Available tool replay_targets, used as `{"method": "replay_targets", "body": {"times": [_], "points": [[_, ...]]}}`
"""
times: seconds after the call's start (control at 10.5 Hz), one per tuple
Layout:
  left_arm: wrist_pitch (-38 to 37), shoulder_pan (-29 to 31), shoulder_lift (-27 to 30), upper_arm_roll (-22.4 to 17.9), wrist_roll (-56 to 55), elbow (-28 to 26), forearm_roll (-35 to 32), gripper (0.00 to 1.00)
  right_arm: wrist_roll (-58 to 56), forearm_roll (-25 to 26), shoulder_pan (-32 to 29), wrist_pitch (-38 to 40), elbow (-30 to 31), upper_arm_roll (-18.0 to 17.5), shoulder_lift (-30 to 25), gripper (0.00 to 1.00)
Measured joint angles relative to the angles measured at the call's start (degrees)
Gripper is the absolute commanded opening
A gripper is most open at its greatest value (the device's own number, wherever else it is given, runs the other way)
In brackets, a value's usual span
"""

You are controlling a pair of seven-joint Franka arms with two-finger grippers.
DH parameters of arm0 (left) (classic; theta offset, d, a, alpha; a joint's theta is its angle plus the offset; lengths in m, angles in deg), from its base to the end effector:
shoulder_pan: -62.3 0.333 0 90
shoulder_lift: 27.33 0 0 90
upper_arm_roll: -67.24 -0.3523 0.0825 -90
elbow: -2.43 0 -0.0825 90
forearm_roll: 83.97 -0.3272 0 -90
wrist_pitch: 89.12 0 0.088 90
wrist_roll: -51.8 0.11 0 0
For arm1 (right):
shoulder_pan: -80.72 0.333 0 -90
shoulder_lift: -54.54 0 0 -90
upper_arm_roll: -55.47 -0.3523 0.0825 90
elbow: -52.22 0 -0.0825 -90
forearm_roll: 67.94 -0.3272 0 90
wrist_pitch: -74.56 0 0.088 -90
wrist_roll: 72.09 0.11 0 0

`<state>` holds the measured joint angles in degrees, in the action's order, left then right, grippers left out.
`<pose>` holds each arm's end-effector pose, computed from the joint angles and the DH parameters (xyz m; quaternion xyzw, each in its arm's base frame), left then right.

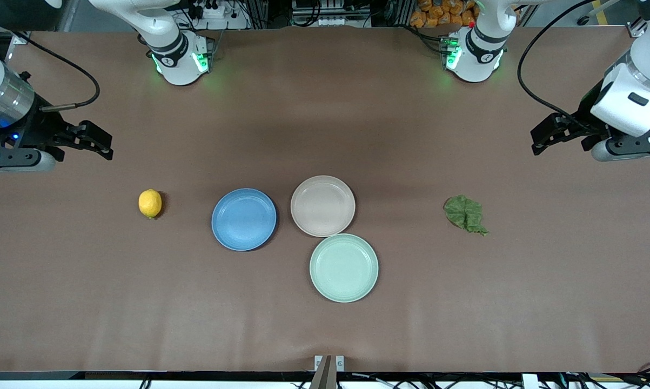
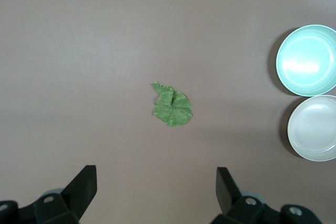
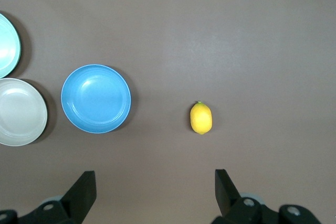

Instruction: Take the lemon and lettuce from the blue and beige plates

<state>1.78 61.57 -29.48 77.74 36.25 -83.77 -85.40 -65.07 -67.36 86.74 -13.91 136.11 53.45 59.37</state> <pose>0.5041 -0.0949 0.6682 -0.9990 -0.0379 -0.0240 0.0036 0.5198 0.0712 0.6565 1.0000 0.0087 -0.0017 0.0038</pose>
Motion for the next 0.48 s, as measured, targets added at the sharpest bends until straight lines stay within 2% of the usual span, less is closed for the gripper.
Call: {"method": "replay_targets", "body": {"times": [0.48], "points": [[-0.1,3.0,0.4,-0.1,1.9,-0.1,0.0,1.00,0.0,0.0,0.0,-0.1,0.0,0.0,0.0,1.00]]}}
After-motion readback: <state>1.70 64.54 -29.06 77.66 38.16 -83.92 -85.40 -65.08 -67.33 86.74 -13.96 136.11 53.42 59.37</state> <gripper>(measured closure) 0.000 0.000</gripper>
